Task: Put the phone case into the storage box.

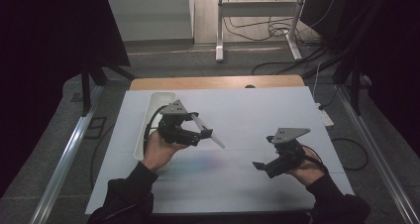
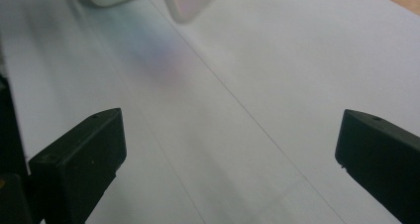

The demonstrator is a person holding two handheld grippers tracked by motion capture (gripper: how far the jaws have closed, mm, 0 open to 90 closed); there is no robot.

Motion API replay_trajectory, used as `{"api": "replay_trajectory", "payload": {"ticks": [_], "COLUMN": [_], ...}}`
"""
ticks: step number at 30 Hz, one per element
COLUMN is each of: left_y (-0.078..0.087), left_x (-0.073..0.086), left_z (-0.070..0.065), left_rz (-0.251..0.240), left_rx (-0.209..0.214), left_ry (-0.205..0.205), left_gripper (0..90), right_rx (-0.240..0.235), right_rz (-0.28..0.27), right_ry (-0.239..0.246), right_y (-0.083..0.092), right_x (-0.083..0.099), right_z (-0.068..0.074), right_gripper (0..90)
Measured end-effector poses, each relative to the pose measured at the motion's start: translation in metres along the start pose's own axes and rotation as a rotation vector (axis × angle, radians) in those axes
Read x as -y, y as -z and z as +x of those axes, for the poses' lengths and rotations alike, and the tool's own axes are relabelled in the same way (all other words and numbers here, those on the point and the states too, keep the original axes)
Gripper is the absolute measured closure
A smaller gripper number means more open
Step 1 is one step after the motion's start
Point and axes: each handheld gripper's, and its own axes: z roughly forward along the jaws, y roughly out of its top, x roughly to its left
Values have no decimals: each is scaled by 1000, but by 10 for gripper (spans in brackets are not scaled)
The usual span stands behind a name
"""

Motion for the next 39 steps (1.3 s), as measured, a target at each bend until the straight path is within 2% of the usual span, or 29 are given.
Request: {"api": "replay_trajectory", "payload": {"ticks": [7, 10, 13, 17, 18, 20, 23, 28, 32, 33, 34, 39], "left_y": [7, 11, 16, 24, 28, 30, 38, 46, 56, 56, 59, 67], "left_x": [-4, -6, -8, -10, -11, -11, -12, -12, -12, -12, -12, -11], "left_z": [5, 8, 11, 16, 19, 20, 24, 30, 35, 35, 38, 44], "left_rz": [-14, -22, -27, -33, -34, -35, -43, -48, -43, -43, -34, -35], "left_rx": [-66, -93, -130, -172, -191, -199, -233, -261, -306, -306, -332, -357], "left_ry": [14, 27, 36, 52, 56, 61, 73, 92, 104, 104, 105, 134], "left_gripper": [173, 173, 173, 173, 173, 173, 173, 173, 173, 173, 173, 173], "right_rx": [107, 122, 174, 216, 243, 254, 291, 320, 346, 346, 350, 358], "right_rz": [30, 31, 33, 32, 31, 27, 22, 4, -9, -9, -11, -12], "right_ry": [-10, -19, -42, -57, -70, -81, -117, -171, -225, -225, -240, -251], "right_y": [12, 15, 22, 27, 30, 32, 38, 46, 52, 52, 54, 56], "right_x": [13, 17, 25, 31, 35, 37, 45, 54, 61, 61, 63, 65], "right_z": [-4, -5, -6, -8, -10, -11, -14, -16, -15, -15, -14, -12], "right_gripper": [0, 0, 0, 0, 0, 0, 0, 0, 0, 0, 0, 0]}}
